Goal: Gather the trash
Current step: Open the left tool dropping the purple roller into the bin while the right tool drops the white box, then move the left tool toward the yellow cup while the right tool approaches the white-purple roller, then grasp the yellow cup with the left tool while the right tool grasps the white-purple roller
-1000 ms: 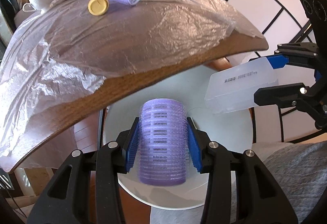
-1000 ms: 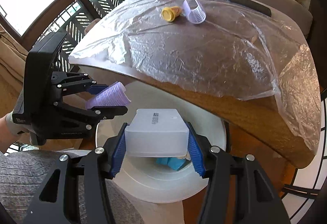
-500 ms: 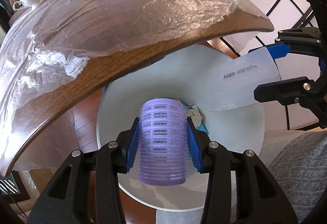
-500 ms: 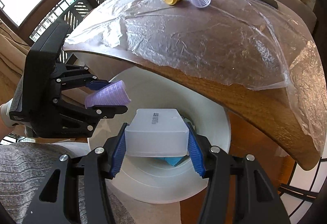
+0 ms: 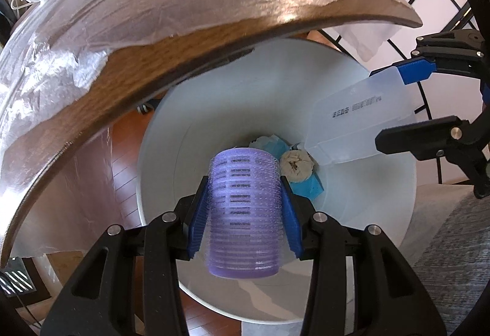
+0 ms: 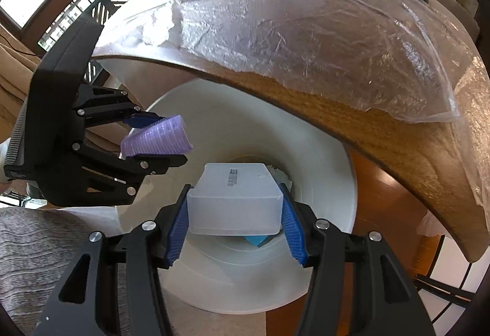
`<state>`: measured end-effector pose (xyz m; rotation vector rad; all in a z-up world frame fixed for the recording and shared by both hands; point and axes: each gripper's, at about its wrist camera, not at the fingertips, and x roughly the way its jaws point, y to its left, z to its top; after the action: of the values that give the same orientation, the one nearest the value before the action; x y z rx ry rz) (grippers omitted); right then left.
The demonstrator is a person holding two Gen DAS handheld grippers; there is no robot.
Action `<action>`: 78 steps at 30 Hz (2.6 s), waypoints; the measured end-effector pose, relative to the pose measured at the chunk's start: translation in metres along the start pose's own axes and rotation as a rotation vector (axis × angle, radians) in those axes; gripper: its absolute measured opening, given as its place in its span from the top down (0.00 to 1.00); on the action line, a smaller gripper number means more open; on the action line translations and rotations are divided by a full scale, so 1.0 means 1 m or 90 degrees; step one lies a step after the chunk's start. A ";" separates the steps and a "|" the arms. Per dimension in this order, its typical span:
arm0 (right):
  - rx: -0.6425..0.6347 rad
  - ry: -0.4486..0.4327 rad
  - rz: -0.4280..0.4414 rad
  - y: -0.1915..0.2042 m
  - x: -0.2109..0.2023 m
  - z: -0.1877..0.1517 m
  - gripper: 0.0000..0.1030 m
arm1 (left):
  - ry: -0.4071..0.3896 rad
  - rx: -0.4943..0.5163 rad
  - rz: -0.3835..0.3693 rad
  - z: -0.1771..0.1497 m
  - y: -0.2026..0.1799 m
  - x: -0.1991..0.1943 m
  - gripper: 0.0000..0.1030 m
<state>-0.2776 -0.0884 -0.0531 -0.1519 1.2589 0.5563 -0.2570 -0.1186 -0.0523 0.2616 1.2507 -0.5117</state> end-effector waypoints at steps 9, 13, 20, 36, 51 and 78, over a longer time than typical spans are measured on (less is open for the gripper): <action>0.002 0.021 -0.007 -0.002 0.019 -0.005 0.48 | 0.014 0.003 0.005 0.001 -0.008 0.018 0.56; 0.005 0.031 -0.012 -0.003 0.026 -0.004 0.48 | 0.019 0.005 0.001 -0.004 -0.012 0.027 0.56; 0.012 0.013 -0.035 -0.002 0.014 -0.006 0.28 | 0.002 0.004 0.001 0.002 -0.012 0.018 0.27; 0.040 -0.271 -0.126 -0.040 -0.082 0.088 0.04 | -0.241 -0.064 0.138 0.081 0.043 -0.091 0.01; 0.012 -0.207 -0.086 -0.072 -0.001 0.190 0.14 | -0.213 -0.104 0.150 0.149 0.113 -0.044 0.02; 0.017 -0.189 -0.080 -0.094 0.025 0.222 0.56 | -0.204 -0.094 0.109 0.193 0.147 -0.024 0.43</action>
<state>-0.0377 -0.0714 -0.0241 -0.1203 0.9608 0.4361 -0.0269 -0.0758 0.0164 0.1537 0.9388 -0.2976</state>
